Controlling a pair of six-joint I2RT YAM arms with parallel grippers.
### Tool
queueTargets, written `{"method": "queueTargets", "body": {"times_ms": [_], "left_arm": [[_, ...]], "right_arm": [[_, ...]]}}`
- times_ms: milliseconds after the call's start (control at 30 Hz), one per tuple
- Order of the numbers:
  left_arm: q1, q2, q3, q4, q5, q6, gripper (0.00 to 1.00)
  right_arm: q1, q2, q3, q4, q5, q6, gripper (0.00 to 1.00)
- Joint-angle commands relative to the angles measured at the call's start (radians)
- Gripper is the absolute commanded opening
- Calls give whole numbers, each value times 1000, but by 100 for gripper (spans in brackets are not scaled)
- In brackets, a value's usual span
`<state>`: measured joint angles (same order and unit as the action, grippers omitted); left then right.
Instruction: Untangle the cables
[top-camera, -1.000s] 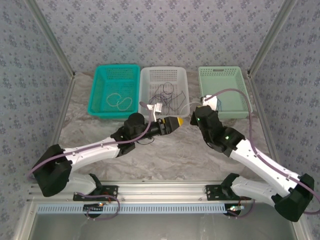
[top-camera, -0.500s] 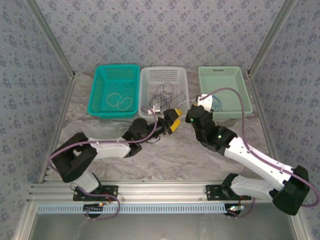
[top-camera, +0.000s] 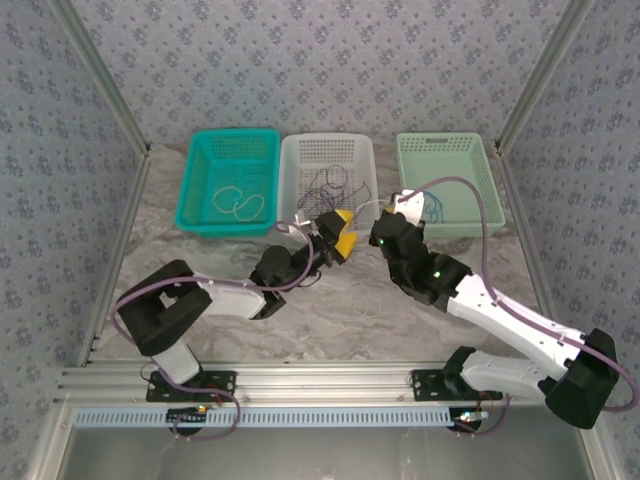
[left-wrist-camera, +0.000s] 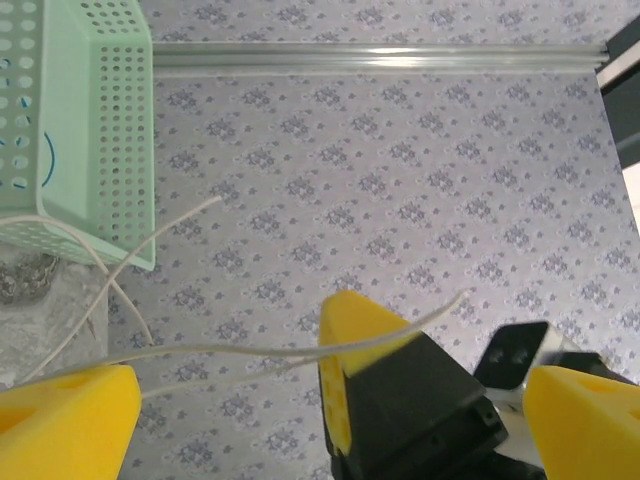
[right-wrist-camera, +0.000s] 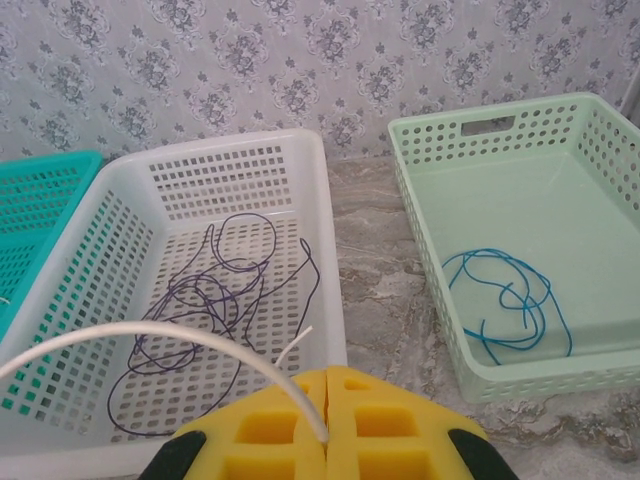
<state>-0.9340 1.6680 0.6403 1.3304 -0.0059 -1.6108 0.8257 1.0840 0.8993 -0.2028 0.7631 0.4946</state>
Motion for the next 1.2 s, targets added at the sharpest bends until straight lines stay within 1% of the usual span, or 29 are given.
{"method": "queueTargets", "body": {"times_ms": [0, 200, 267, 333, 467, 533, 633, 700, 767, 867, 1000, 1167], "left_arm": [[-6, 35, 53, 78, -31, -28, 97], [0, 75, 106, 78, -49, -33, 91], [4, 84, 116, 78, -52, -38, 89], [7, 91, 119, 78, -65, -40, 82], [25, 86, 96, 78, -91, -24, 69], [37, 81, 86, 75, -88, -17, 63], [54, 79, 75, 75, -86, -13, 52], [67, 73, 71, 64, -73, -6, 47], [87, 53, 62, 35, -53, 5, 44], [115, -3, 37, -34, -37, 50, 40], [157, -115, 15, -176, -17, 148, 37], [217, -255, 59, -469, 78, 295, 31]], "right_arm": [[16, -7, -11, 23, 25, 38, 0], [65, -42, -57, 39, 49, 60, 0], [76, -66, -91, 70, 44, 62, 0], [79, -87, -118, 95, 16, 61, 0], [95, -111, -132, 72, 2, 46, 0], [102, -130, -144, 69, -5, 47, 0], [102, -139, -152, 78, -52, 42, 0], [104, -132, -147, 65, -76, 38, 0], [105, -124, -139, 37, -89, 38, 0], [107, -115, -131, 5, -121, 42, 0], [106, -88, -113, -49, -156, 54, 0], [107, -32, -96, -50, -218, 61, 0]]}}
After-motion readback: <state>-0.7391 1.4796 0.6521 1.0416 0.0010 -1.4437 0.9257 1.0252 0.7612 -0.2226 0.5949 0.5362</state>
